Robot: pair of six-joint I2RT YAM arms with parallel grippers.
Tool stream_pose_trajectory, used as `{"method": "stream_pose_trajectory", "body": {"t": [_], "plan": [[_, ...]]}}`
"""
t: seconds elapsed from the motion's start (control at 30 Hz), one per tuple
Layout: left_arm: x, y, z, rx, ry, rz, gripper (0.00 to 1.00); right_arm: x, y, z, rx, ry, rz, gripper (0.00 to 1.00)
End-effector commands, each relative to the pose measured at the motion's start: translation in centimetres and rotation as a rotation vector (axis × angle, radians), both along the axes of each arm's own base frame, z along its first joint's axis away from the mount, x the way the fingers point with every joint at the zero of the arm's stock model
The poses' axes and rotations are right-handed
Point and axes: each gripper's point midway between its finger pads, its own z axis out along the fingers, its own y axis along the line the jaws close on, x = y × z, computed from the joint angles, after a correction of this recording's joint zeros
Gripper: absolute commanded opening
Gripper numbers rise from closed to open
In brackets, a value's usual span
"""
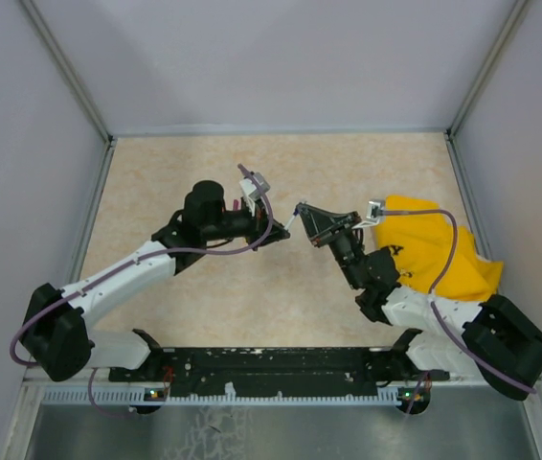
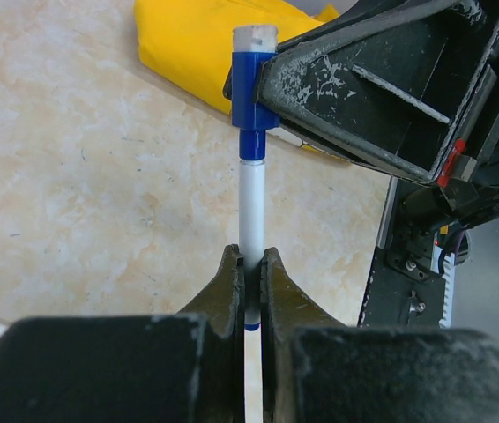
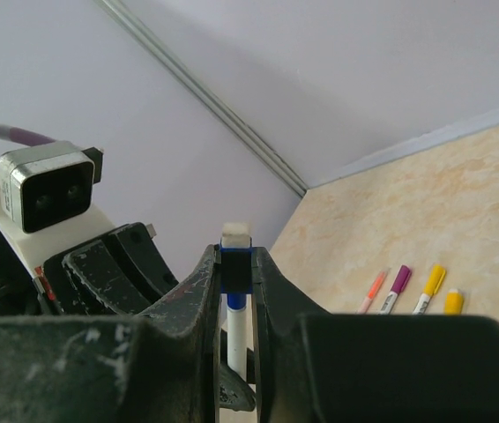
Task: Insert the pens into the pen caps
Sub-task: Insert the pen cap onto the pen, then press the pen cap onto the pen.
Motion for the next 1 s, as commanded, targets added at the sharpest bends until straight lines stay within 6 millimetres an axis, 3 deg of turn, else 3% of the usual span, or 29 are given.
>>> {"method": "stream_pose_trajectory", "body": {"t": [0.0,0.17,0.3,0.67,0.97], "plan": [[0.5,-0.3,5.9,-0.142,-0.171,0.018,0.00,-2.1,2.8,-3.7,-0.101,0.048,0.131,0.00],[0.6,-0.2,6.0,-0.142,-0.178,0.031,0.00,-2.5,3.3,-4.3,-0.132,0.057,0.160,0.01],[0.7,-0.2,5.9,-0.141,-0.177,0.032,0.00,-2.8,3.2,-4.3,-0.122,0.056,0.172,0.09],[0.7,-0.3,5.8,-0.139,-0.176,0.028,0.00,-3.3,2.6,-1.7,-0.141,-0.002,0.160,0.31],[0.8,-0.2,5.9,-0.139,-0.180,0.032,0.00,-3.0,-1.4,-0.2,-0.164,0.037,0.003,0.47]]}}
